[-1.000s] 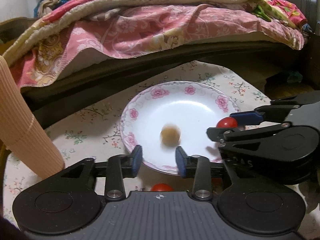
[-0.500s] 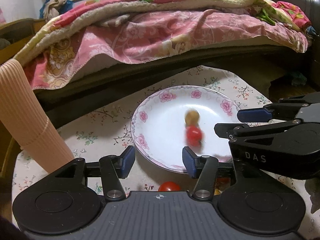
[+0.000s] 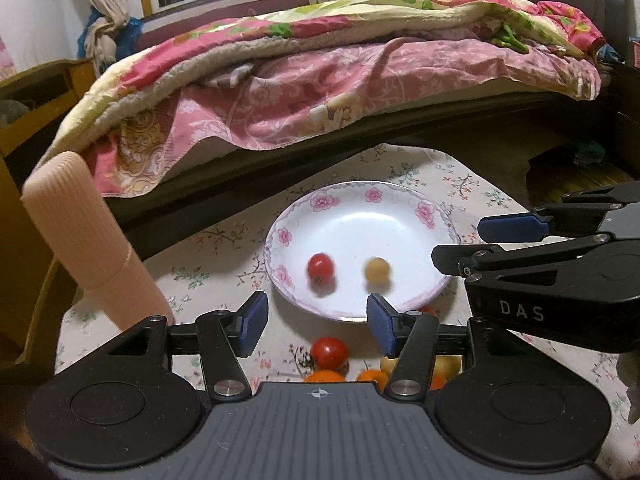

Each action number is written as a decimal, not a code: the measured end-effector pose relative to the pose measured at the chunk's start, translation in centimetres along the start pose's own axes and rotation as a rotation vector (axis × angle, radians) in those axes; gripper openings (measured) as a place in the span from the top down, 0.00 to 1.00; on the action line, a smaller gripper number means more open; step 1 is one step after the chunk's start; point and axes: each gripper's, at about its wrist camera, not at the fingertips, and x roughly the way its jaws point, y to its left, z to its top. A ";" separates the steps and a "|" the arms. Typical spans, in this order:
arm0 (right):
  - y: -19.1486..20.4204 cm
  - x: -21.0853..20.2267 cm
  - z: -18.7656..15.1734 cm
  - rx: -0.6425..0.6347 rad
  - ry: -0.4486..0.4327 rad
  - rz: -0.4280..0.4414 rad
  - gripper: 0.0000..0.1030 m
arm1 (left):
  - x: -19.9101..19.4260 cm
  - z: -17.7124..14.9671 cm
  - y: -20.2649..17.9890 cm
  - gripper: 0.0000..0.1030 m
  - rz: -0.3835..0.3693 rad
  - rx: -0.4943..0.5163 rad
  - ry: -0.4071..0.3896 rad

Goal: Organize fruits
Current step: 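Move both open tools back toward the remaining tomatoes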

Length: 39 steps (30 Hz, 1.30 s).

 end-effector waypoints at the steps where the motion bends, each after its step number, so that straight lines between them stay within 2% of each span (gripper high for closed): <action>1: 0.1 -0.4 -0.2 0.002 -0.001 0.004 0.58 | -0.4 -0.2 0.0 0.38 0.001 0.001 0.001; 7: 0.8 -2.7 -1.5 0.000 0.013 0.027 0.56 | -2.7 -1.6 0.1 0.35 0.001 0.004 0.014; 19: 2.5 -5.5 -5.4 -0.004 0.078 0.089 0.55 | -5.8 -6.0 2.3 0.33 -0.020 -0.049 0.098; 29: 4.3 -2.7 -6.3 -0.071 0.135 0.107 0.54 | -4.7 -6.7 2.4 0.32 -0.054 -0.034 0.113; 39: 4.3 0.5 -6.3 -0.059 0.184 0.122 0.54 | -3.1 -6.7 2.9 0.31 -0.062 -0.038 0.140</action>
